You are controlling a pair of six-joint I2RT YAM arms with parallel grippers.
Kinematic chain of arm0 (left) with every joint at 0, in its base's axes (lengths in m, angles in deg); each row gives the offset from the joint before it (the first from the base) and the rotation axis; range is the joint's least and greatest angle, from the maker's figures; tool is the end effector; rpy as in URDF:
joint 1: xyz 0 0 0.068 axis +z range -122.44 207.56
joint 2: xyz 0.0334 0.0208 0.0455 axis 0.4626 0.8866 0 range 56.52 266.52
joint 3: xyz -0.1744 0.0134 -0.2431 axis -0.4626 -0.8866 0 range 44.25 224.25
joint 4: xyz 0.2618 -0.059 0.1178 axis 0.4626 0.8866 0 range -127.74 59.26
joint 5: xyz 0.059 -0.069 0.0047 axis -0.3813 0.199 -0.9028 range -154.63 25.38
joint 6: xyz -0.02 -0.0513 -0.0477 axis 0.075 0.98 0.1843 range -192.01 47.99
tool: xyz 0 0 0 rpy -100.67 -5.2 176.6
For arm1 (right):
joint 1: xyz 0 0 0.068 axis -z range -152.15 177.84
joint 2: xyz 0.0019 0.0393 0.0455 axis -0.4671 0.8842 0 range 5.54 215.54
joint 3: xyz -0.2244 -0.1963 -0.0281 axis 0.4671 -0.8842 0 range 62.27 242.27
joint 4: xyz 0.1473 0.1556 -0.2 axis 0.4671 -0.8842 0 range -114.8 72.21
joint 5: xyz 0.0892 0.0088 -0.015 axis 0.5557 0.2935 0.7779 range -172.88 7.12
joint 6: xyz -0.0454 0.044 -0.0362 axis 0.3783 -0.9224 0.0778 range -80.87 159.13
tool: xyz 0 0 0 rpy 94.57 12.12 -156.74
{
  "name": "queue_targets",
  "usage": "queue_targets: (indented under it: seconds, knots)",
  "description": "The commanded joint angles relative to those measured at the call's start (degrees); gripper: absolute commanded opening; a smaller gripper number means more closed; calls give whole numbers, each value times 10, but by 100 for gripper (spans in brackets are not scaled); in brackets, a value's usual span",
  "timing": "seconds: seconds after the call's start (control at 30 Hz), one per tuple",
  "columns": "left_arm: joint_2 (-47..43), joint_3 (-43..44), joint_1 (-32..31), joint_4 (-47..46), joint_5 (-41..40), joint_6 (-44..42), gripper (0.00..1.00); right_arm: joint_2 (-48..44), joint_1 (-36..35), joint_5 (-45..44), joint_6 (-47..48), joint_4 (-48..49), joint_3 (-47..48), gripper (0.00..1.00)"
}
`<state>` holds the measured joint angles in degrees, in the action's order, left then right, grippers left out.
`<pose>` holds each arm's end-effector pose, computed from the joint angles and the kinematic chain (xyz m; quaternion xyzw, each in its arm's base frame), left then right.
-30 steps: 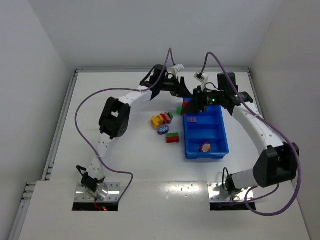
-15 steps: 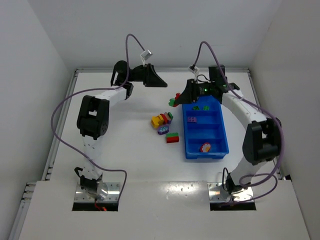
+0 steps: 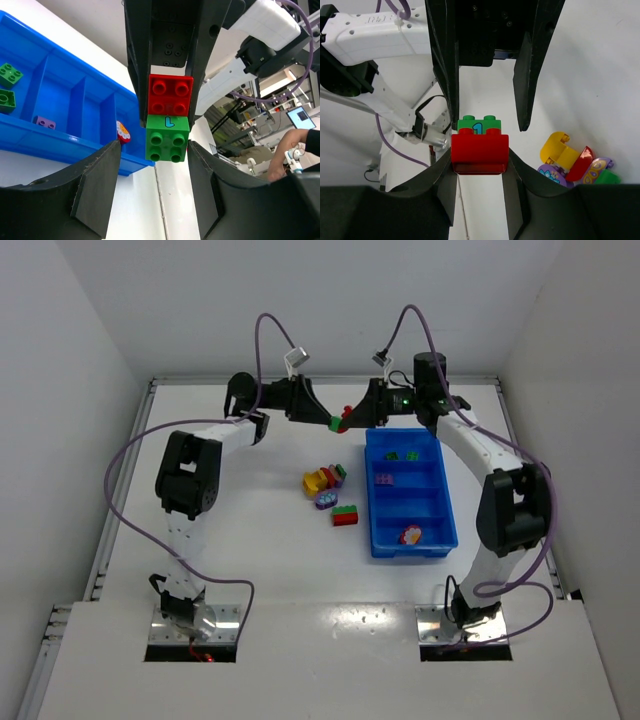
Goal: Sort the legos into containers by color
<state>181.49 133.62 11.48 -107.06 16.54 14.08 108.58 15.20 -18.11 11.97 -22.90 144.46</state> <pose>0.4809 -0.2008 0.2852 0.2644 0.6225 -0.7137 0.1820 0.4341 0.1536 0.3107 -0.1913 0.7461 0.5794 0.2665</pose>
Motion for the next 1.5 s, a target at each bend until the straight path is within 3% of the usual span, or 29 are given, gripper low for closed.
queue_targets:
  seconds: [0.0, 0.3, 0.5, 0.7, 0.77, 0.87, 0.9, 0.97, 1.0, 1.03, 1.07, 1.1, 1.13, 1.47]
  knots:
    - [-11, 19, 3, -69, 16, 19, 61, -9, -6, 18, -12, 42, 3, 0]
    - [-1, 30, 3, -137, 27, 84, 57, -4, -6, 8, -12, 48, 2, 0]
    - [10, 35, -3, -194, 40, 140, 28, 7, -6, -3, -12, 48, 8, 0]
    - [21, 47, -8, -215, 40, 159, 19, 12, -12, -3, -12, 48, 24, 0]
    - [32, 61, -8, -184, 23, 137, 17, 12, -17, -3, -12, 48, 24, 0]
    - [40, 94, -8, -40, -2, 26, 14, -2, -22, -3, -6, 48, 24, 0]
    - [45, 111, -8, 5, -2, -46, 13, -11, -28, -3, -6, 41, 17, 0]
    - [55, 151, -3, 170, -28, -130, 13, -22, -33, -3, -1, 41, 12, 0]
    - [61, 202, 3, 252, -42, -257, 12, -28, -34, -8, -1, 35, 6, 0]
    - [69, 241, 3, 509, -96, -355, 12, -37, -40, -8, 6, 30, 1, 0]
    - [75, 339, 3, 645, -133, -461, 12, -43, -40, -14, 6, 30, -5, 0]
    - [82, 377, 3, 735, -164, -600, 11, -48, -40, -14, 11, 25, -5, 0]
    - [90, 402, 3, 817, -221, -622, 8, -55, -40, -22, 11, 25, -11, 0]
    - [68, 364, -3, 809, -369, -615, 4, -98, -40, -51, 63, -47, -35, 0]
